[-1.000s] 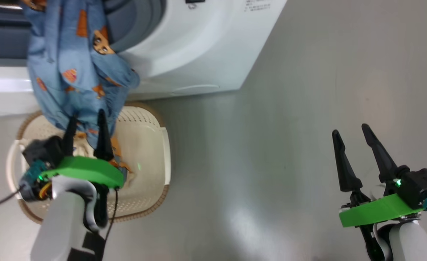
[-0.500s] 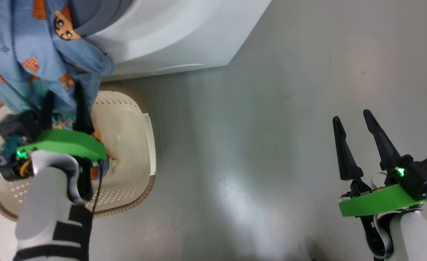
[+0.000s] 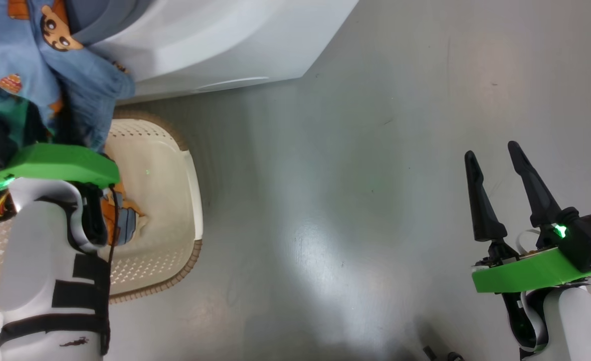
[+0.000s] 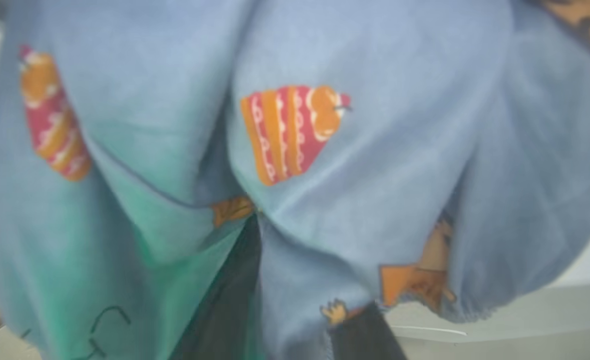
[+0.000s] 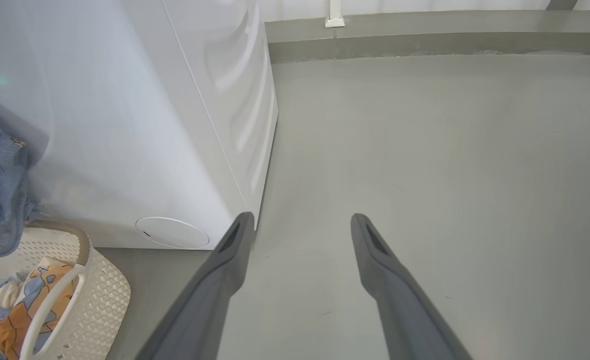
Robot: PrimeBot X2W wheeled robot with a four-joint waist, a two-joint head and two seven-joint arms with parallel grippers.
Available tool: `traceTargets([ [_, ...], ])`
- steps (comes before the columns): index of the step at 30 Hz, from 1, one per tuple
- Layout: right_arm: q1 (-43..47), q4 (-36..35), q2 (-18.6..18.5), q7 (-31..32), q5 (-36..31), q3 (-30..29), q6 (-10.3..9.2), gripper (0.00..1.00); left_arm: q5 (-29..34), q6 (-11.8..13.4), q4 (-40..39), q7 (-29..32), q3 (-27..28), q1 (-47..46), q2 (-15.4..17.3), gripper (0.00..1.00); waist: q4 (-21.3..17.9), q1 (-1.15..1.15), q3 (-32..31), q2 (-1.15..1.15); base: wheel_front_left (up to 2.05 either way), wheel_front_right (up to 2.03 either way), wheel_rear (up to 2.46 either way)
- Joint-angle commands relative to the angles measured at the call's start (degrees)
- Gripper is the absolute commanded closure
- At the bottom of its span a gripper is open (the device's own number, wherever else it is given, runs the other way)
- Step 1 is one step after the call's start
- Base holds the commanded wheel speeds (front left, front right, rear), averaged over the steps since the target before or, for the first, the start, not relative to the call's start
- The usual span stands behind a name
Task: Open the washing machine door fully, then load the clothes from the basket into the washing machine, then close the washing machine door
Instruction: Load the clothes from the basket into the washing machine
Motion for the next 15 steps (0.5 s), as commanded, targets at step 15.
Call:
traceTargets([
  [15, 1.7, 0.0, 0.7, -0.3, 1.0, 1.5, 0.09, 0.00, -0.6, 1.0, -8.2, -0.4, 2.9, 5.6, 1.6, 1.00, 1.3, 0.00, -3.2, 0.00, 0.00, 0.00, 0.00],
])
